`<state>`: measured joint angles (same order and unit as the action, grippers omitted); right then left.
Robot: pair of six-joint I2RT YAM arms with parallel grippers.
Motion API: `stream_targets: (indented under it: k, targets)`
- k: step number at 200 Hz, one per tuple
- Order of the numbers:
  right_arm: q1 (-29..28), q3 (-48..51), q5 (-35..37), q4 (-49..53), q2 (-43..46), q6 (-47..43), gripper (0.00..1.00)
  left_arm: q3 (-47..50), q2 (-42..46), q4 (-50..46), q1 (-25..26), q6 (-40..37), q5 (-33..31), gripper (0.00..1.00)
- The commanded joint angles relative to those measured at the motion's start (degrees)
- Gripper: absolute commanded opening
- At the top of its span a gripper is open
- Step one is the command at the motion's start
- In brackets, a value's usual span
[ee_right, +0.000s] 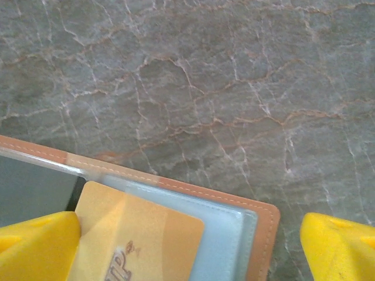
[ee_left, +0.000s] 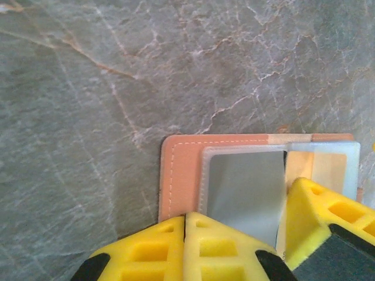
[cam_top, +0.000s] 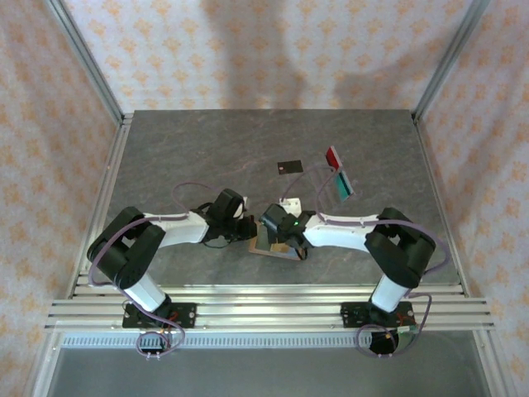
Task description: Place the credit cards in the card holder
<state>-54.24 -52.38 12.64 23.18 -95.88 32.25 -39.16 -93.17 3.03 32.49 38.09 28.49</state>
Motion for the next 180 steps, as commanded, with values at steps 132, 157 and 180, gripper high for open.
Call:
stream_targets:
  k: [132,157,180]
  targets:
    - [-0.3,0.2,-1.3,0.5,0.4,-0.2,1.00,1.6,-0.6,-3.5,-0.8,0.8,-2.9,0.04]
    - [-0.3,1.9,1.0,1.8,2.1,-0.5,0.98,1.4,-0.6,-4.4,-0.8,0.4,-3.2,0.04]
    - [-0.3,3.1,1.2,2.3,2.8,-1.2,0.97,1.4,-0.6,-4.7,-0.9,0.3,-3.5,0.03]
